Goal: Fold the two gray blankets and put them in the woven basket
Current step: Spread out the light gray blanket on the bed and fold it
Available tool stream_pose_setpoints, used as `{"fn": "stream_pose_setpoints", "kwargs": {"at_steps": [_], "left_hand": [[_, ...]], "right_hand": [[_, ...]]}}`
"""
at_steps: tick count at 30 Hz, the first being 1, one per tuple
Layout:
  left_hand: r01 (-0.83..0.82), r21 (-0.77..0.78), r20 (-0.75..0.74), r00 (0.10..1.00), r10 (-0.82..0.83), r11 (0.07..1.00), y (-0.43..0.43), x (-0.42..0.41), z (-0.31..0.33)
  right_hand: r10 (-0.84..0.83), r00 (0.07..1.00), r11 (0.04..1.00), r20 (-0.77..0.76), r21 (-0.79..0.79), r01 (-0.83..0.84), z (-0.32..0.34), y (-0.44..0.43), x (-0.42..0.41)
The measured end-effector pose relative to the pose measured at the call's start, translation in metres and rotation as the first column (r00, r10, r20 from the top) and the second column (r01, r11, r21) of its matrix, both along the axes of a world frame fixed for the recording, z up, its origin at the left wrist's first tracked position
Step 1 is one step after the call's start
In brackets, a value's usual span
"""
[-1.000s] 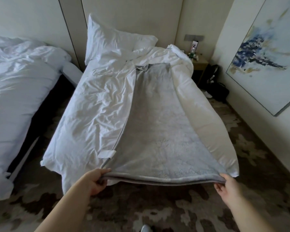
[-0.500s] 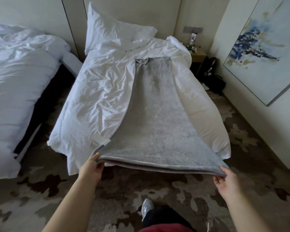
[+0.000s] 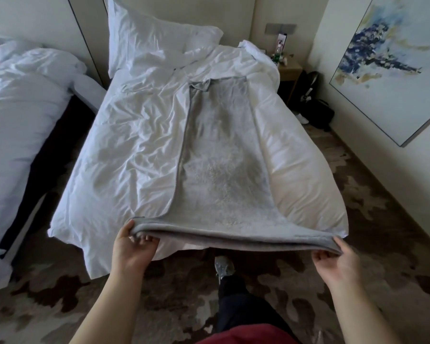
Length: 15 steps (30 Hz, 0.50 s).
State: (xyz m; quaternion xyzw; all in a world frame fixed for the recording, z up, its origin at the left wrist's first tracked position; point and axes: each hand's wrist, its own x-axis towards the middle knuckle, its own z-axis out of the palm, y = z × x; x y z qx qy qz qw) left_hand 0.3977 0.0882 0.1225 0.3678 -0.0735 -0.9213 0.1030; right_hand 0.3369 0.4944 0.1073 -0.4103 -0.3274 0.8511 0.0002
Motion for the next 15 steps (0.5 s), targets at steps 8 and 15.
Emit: {"fn": "stream_pose_setpoints", "kwargs": {"at_steps": [8,15], "left_hand": [[-0.021,-0.003,0.093,0.995,0.021,1.0,-0.019,-0.188,-0.035],[0.109,-0.226,0.261,0.964,-0.048,0.968,-0.047,-0.349,-0.124]], "right_hand": [[-0.013,0.999,0.998,0.039,-0.063,0.016,-0.028,-0.03,-0.192],[0.148,0.981,0.989,0.129,-0.022,-0.147,-0.109,-0.07,-0.371]]}}
